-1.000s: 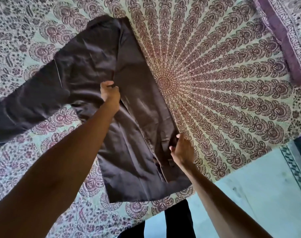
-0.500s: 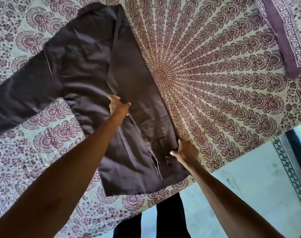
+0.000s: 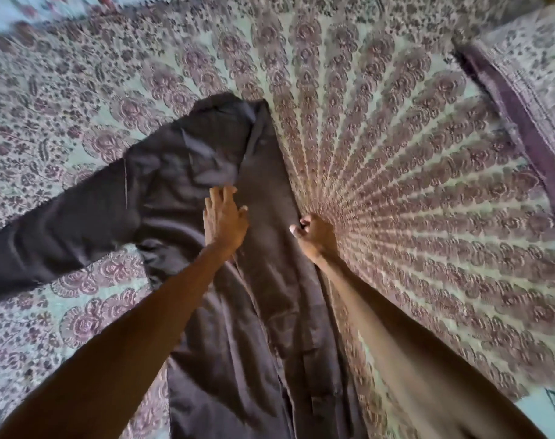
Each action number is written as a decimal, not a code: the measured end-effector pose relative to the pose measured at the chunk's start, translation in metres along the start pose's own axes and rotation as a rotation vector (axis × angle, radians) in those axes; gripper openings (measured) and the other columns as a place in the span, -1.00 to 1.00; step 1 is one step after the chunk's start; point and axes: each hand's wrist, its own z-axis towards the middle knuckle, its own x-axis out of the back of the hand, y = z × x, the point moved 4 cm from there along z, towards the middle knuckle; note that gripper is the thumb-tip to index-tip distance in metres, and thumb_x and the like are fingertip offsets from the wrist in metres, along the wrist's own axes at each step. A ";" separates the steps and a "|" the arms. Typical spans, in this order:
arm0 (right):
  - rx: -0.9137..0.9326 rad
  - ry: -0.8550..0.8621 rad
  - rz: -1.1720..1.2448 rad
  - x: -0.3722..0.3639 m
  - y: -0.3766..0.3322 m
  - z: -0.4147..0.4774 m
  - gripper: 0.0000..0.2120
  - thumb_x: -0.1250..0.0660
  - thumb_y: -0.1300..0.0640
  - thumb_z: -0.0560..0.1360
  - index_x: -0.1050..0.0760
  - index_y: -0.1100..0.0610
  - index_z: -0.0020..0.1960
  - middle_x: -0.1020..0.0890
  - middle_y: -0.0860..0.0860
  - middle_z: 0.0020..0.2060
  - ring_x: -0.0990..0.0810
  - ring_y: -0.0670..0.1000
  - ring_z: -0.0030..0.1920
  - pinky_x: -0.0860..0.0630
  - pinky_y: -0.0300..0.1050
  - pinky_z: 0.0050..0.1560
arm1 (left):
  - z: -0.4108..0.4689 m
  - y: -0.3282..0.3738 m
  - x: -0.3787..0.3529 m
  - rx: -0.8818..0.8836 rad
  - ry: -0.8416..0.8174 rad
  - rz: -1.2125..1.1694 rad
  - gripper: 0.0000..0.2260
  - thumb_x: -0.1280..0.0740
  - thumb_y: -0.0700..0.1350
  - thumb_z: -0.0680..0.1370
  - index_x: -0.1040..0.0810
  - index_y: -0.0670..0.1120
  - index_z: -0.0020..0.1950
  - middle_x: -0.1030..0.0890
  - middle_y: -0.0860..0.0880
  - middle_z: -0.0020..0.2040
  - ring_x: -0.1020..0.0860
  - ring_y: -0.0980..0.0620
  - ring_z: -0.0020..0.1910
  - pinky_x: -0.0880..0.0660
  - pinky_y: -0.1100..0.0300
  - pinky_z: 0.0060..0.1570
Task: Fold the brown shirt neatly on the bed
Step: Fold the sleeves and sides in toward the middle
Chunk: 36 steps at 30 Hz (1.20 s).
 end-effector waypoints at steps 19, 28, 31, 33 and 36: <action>0.088 0.094 0.011 0.018 -0.171 0.201 -0.79 -0.33 0.07 0.51 -0.61 0.22 -0.05 -0.68 0.16 -0.06 -0.64 0.17 -0.02 -0.42 -0.16 -0.21 | 0.103 -0.028 -0.021 0.321 -0.329 -0.120 -0.75 -0.26 0.17 0.52 -0.60 0.06 0.04 -0.60 -0.13 0.14 -0.54 -0.22 0.15 -0.46 0.03 0.11; 0.071 0.213 -0.088 0.007 -0.180 0.217 -0.71 -0.27 -0.08 0.56 -0.59 0.13 0.06 -0.68 0.11 -0.03 -0.65 0.16 -0.01 -0.41 -0.13 -0.22 | 0.091 -0.019 -0.006 0.119 -0.105 -0.036 -0.82 -0.32 0.05 0.51 -0.45 0.00 0.04 -0.58 -0.11 0.02 -0.56 -0.19 0.00 -0.52 -0.04 -0.06; 0.089 0.273 -0.236 0.013 -0.185 0.218 -0.68 -0.27 -0.10 0.56 -0.60 0.13 0.10 -0.67 0.11 -0.01 -0.65 0.17 0.01 -0.38 -0.11 -0.21 | 0.075 -0.005 -0.008 -0.262 0.074 0.260 -0.64 -0.33 -0.03 0.50 -0.37 -0.05 0.26 -0.44 -0.15 0.21 -0.49 -0.17 0.10 -0.48 -0.05 0.02; 0.132 0.328 -0.329 0.018 -0.189 0.215 -0.64 -0.26 -0.12 0.57 -0.58 0.15 0.11 -0.66 0.11 0.01 -0.64 0.17 0.02 -0.41 -0.07 -0.18 | 0.064 -0.002 -0.020 -0.436 0.032 0.357 -0.55 -0.28 -0.03 0.54 -0.33 -0.07 0.40 -0.37 -0.14 0.38 -0.40 -0.17 0.30 -0.41 -0.06 0.20; 0.256 0.493 -0.324 0.025 -0.189 0.201 -0.68 -0.28 -0.07 0.57 -0.49 0.15 0.16 -0.62 0.10 0.05 -0.62 0.12 0.02 -0.51 -0.02 -0.11 | 0.047 -0.006 -0.034 -0.493 -0.089 0.423 -0.49 -0.20 0.03 0.59 -0.23 -0.06 0.52 -0.19 -0.11 0.54 -0.16 -0.15 0.52 -0.19 -0.14 0.43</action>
